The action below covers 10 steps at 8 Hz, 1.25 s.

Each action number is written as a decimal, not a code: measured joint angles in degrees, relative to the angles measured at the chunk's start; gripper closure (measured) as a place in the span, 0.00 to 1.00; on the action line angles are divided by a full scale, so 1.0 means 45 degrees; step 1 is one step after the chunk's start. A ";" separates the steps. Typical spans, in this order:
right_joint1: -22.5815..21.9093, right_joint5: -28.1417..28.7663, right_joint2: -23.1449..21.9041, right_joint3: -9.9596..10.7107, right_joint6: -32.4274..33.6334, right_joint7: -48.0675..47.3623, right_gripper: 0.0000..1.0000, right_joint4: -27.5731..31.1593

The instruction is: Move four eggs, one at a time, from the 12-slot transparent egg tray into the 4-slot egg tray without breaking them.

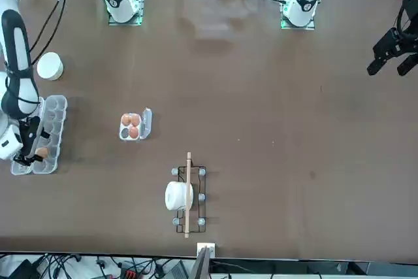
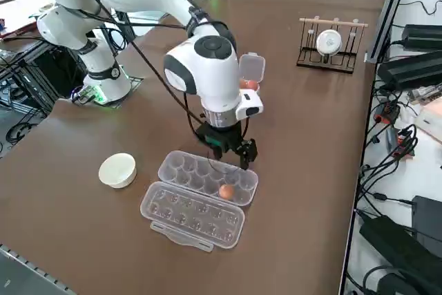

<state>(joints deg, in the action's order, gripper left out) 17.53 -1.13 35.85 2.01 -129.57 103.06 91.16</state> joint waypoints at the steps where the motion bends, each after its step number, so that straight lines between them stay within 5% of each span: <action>1: 0.0135 0.0000 0.0445 -0.0005 0.0001 0.0226 0.00 -0.0427; 10: 0.0884 0.0001 0.1508 -0.0025 0.0017 0.1325 0.03 -0.1055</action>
<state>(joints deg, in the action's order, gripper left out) 21.51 -1.12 42.64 1.89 -129.49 109.02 86.41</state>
